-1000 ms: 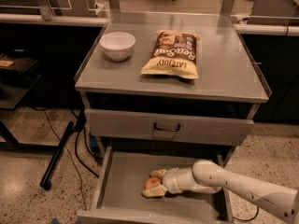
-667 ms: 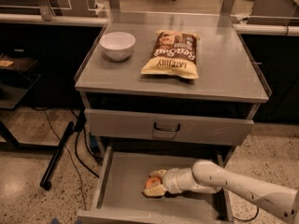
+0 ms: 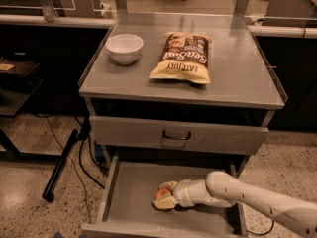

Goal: Pick orange from middle drawer and place on counter

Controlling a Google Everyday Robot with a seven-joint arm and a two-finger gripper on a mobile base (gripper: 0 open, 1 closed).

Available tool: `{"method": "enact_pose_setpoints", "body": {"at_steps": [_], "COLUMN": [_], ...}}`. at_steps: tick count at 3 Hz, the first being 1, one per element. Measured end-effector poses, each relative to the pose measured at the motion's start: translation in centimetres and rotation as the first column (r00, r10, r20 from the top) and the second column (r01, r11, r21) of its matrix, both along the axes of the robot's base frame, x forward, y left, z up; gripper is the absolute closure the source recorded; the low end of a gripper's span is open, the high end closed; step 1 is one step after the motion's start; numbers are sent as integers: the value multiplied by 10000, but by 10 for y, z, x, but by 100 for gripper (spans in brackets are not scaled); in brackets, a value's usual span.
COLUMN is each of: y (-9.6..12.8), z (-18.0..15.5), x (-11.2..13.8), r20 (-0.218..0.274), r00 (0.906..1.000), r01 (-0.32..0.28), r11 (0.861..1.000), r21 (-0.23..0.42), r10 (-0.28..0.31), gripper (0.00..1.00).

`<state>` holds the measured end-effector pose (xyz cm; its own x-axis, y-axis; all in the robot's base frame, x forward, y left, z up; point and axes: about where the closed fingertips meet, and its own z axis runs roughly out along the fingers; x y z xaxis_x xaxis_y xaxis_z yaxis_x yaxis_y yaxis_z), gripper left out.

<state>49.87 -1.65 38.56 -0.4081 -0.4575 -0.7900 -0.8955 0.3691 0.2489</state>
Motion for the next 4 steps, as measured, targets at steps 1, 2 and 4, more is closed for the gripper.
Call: {"method": "enact_pose_setpoints", "body": {"at_steps": [1,2,4], "y": [-6,-25,-93], "z": [30,71,162], "x": [-8,-16,-27], "r20": [-177,-281,598], "r00": [9994,9952,9662], "r01": [299,944,2554], "r11": [9994,9954,9628], "r21": [187,137,-885], "r10": [-296,-940,-2508], "gripper": [100,100,100]}}
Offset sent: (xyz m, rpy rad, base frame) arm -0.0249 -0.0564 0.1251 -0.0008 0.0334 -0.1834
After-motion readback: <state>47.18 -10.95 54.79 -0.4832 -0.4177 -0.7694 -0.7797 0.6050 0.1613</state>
